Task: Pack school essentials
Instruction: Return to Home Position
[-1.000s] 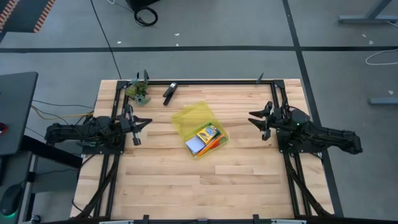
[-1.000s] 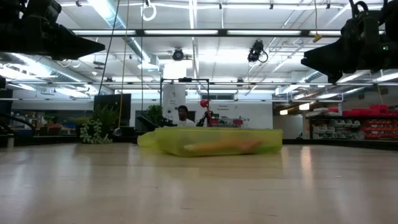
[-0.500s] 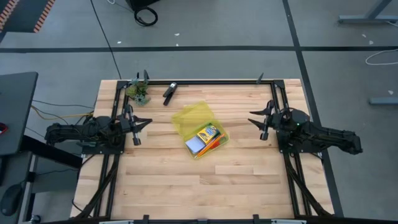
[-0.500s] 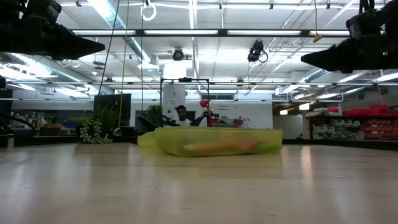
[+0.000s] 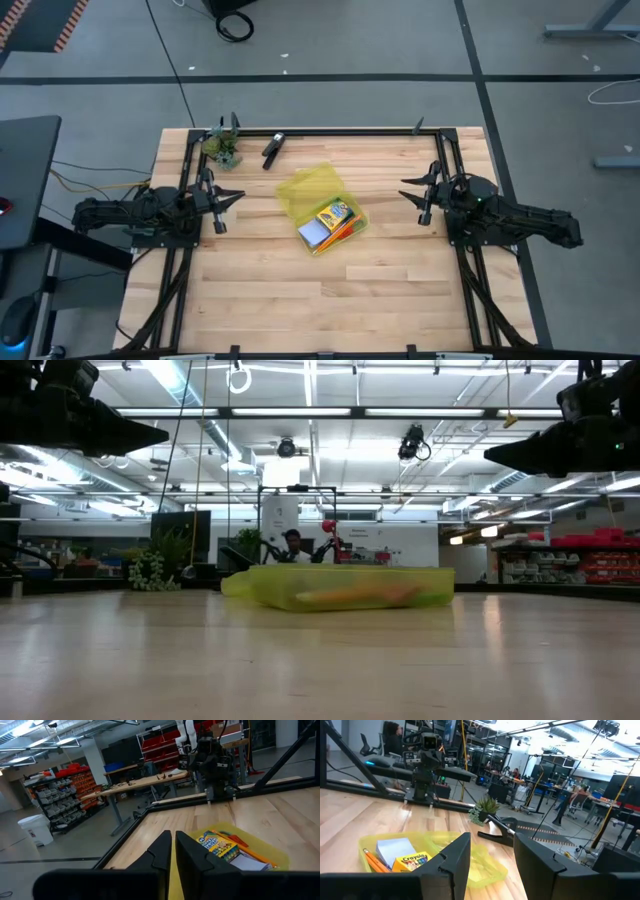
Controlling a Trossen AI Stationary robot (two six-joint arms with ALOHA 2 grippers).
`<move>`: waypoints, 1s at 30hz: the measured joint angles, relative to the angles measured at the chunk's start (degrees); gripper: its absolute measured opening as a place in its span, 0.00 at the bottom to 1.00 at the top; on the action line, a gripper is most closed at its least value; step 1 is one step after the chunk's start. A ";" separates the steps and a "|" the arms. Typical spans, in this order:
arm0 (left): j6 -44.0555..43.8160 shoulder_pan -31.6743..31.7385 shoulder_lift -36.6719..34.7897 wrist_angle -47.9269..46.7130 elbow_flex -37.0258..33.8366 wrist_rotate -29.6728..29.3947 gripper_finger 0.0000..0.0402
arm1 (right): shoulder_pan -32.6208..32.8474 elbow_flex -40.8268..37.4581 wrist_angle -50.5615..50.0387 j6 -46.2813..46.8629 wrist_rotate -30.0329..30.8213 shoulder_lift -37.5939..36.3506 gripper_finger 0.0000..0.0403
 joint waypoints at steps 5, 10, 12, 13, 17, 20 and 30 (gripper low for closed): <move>0.02 0.00 -0.02 -0.02 0.00 0.00 0.07 | 0.00 0.00 0.00 0.05 -0.02 0.00 0.39; 0.02 0.00 -0.02 0.00 0.00 0.00 0.06 | 0.00 0.00 0.00 0.05 -0.01 0.00 0.39; 0.00 -0.01 -0.02 -0.01 0.00 0.00 0.07 | 0.00 0.00 0.01 0.05 -0.01 0.00 0.39; 0.01 0.00 0.00 -0.02 0.00 0.00 0.07 | 0.00 0.00 0.01 0.05 -0.02 0.00 0.39; 0.02 0.00 -0.02 -0.02 0.00 0.00 0.09 | 0.00 0.00 0.00 0.05 -0.02 0.00 0.39; 0.00 0.00 -0.02 -0.02 0.00 0.00 0.09 | 0.00 0.00 0.00 0.04 -0.01 0.00 0.39; 0.01 -0.02 -0.01 -0.02 0.00 0.00 0.06 | -0.01 0.00 0.01 0.02 -0.02 0.01 0.39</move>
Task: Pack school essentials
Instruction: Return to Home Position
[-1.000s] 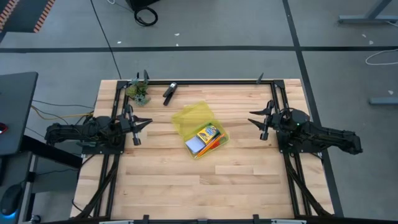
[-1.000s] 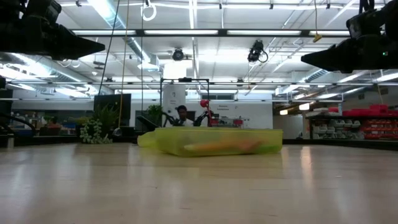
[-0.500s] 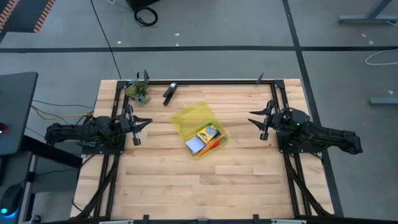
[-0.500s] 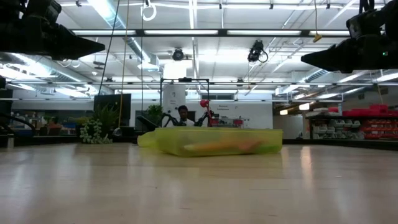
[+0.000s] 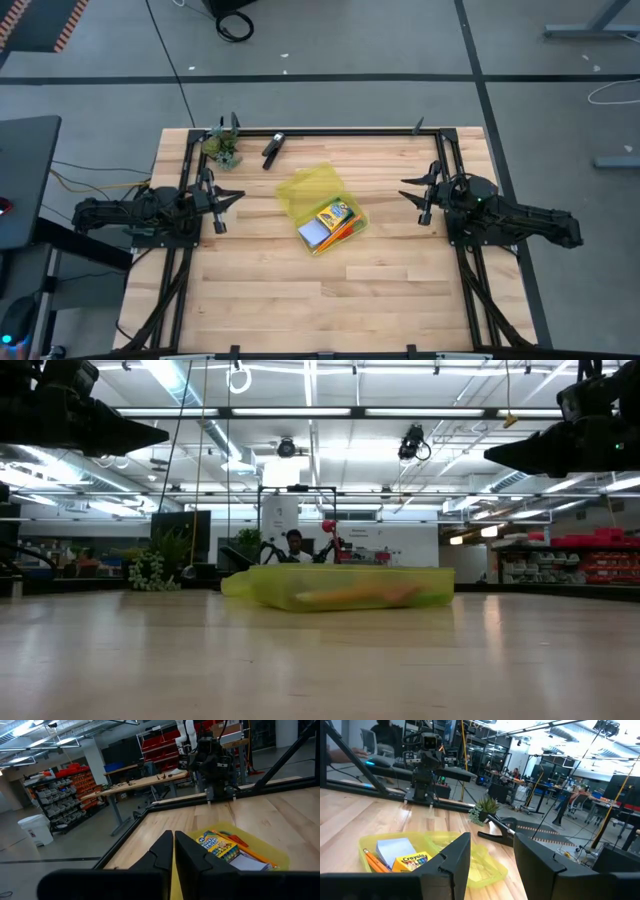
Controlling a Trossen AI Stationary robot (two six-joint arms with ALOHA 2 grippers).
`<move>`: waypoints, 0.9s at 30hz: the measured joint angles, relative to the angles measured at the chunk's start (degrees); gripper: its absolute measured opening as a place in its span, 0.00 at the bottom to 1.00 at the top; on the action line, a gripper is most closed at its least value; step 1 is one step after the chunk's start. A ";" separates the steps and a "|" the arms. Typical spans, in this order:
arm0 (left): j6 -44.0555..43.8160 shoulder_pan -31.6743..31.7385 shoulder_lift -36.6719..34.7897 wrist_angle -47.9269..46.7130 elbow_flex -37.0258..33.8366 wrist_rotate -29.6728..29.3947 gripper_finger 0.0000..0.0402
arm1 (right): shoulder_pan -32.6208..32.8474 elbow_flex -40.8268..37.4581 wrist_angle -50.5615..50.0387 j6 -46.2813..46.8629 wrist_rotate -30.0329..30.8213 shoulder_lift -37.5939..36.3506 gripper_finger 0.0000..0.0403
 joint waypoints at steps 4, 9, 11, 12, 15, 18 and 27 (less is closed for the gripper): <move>-0.01 0.00 -0.01 0.00 0.00 0.00 0.07 | -0.01 0.00 0.01 0.00 0.01 0.02 0.39; 0.01 0.00 -0.01 0.00 0.00 0.00 0.09 | -0.01 0.00 0.01 0.00 0.00 0.02 0.39; 0.01 0.01 0.01 0.00 0.00 0.00 0.09 | -0.01 0.00 0.00 0.00 0.00 0.00 0.39; -0.01 0.00 0.01 0.00 0.00 0.00 0.09 | -0.01 0.00 0.00 0.00 0.01 0.02 0.39; -0.01 0.00 -0.01 0.00 0.00 0.00 0.07 | -0.01 0.00 0.00 0.00 0.02 0.02 0.39; 0.01 0.01 0.00 0.00 0.00 0.00 0.06 | -0.01 0.00 0.01 0.00 0.00 0.00 0.39; 0.01 0.00 -0.01 0.00 0.00 0.00 0.08 | -0.01 0.00 0.01 0.00 0.00 0.02 0.39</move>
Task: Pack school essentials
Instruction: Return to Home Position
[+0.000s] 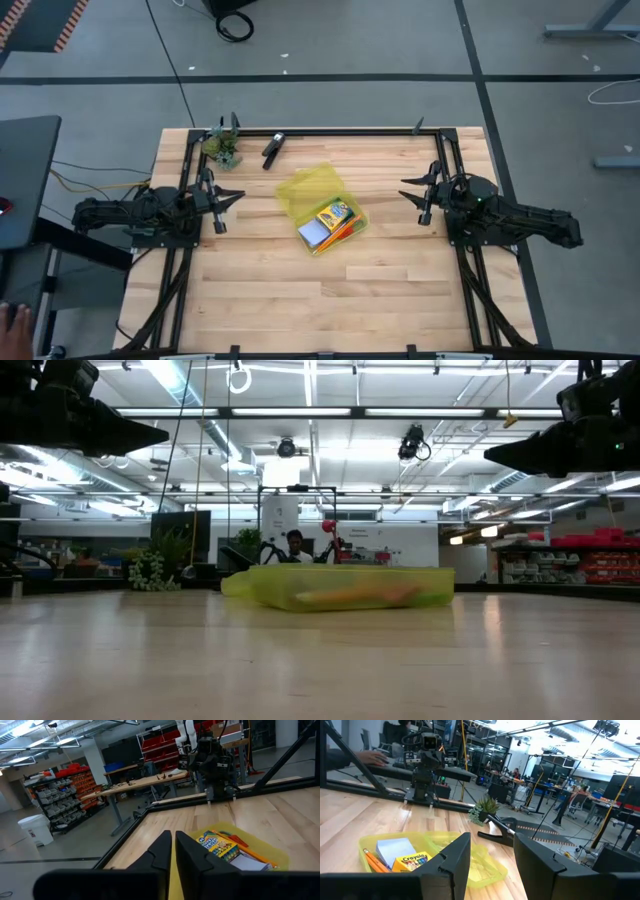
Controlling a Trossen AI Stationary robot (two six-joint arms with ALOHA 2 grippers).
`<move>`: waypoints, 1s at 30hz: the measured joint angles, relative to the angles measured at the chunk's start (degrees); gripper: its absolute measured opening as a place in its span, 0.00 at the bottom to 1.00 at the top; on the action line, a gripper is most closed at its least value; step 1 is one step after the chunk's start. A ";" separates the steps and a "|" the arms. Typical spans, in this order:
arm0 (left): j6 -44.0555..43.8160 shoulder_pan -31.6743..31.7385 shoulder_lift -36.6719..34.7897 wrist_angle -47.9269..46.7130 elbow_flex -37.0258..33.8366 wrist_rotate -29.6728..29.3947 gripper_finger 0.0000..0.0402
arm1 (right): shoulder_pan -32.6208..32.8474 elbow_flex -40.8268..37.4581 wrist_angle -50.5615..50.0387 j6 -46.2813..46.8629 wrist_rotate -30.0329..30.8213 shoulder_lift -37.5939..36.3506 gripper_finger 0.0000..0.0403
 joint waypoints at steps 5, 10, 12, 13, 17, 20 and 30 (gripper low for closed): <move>0.00 0.00 0.02 0.00 0.00 0.00 0.09 | 0.00 0.00 0.00 0.00 0.00 0.00 0.39; 0.00 0.00 0.00 0.00 0.00 0.00 0.07 | 0.00 0.00 -0.02 0.00 0.00 0.00 0.39; 0.00 0.00 0.02 0.00 0.00 0.00 0.06 | 0.00 0.00 -0.02 0.00 0.00 -0.02 0.39; 0.00 0.00 0.00 0.00 0.00 0.00 0.06 | 0.00 0.00 -0.01 0.00 0.01 0.00 0.39; 0.00 0.01 0.00 0.00 0.00 0.00 0.06 | 0.00 0.00 -0.01 0.00 0.00 0.00 0.39; 0.00 0.00 0.00 0.00 0.00 0.00 0.08 | 0.00 0.02 -0.02 0.00 0.00 -0.02 0.39; 0.00 0.02 0.00 0.00 0.00 0.00 0.07 | 0.02 0.02 0.00 0.00 0.01 0.00 0.39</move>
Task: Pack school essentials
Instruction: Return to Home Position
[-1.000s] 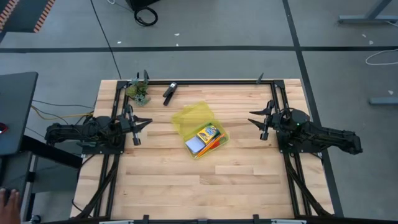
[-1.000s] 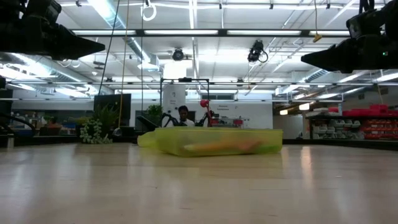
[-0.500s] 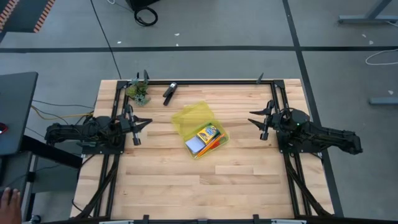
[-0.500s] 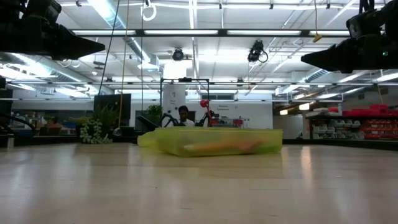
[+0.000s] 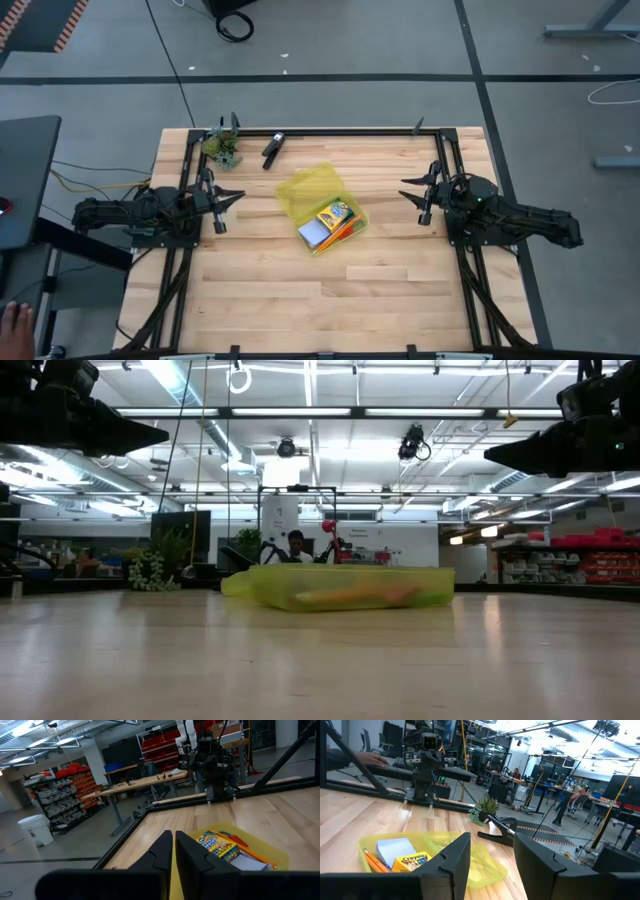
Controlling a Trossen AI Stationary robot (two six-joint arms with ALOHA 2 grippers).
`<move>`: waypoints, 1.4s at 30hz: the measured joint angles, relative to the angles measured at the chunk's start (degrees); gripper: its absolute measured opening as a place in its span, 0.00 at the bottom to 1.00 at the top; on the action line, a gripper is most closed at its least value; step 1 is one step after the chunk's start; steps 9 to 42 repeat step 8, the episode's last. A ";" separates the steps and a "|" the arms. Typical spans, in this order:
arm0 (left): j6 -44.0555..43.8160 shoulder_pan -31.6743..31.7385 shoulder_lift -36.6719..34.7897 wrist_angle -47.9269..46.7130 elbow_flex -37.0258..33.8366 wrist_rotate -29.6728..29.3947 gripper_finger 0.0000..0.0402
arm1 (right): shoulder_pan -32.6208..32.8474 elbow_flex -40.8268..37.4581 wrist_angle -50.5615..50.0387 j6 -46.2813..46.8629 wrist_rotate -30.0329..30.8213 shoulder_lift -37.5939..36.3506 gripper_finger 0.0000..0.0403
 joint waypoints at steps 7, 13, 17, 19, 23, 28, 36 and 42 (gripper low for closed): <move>0.00 -0.02 0.02 0.00 0.00 0.00 0.06 | -0.01 0.00 0.00 0.00 0.01 -0.01 0.39; 0.00 -0.02 0.00 0.00 0.00 0.00 0.07 | 0.00 0.00 0.00 0.00 0.01 0.00 0.39; 0.00 -0.02 0.00 0.00 0.00 0.00 0.07 | 0.00 0.00 0.00 0.00 0.01 0.00 0.39; 0.00 -0.02 0.00 0.00 0.00 0.00 0.07 | 0.00 0.00 0.00 0.00 0.01 0.00 0.39; 0.00 -0.02 0.00 0.00 0.00 0.00 0.07 | 0.00 0.00 0.00 0.00 0.01 0.00 0.39; 0.00 -0.02 0.00 0.00 0.00 0.00 0.07 | 0.00 0.00 0.00 0.00 0.01 0.00 0.39; 0.00 -0.02 0.00 0.00 0.00 0.00 0.07 | 0.00 0.00 0.00 0.00 0.01 0.00 0.39; 0.00 -0.02 0.00 0.00 0.00 0.00 0.07 | 0.00 0.00 0.00 0.00 0.01 0.00 0.39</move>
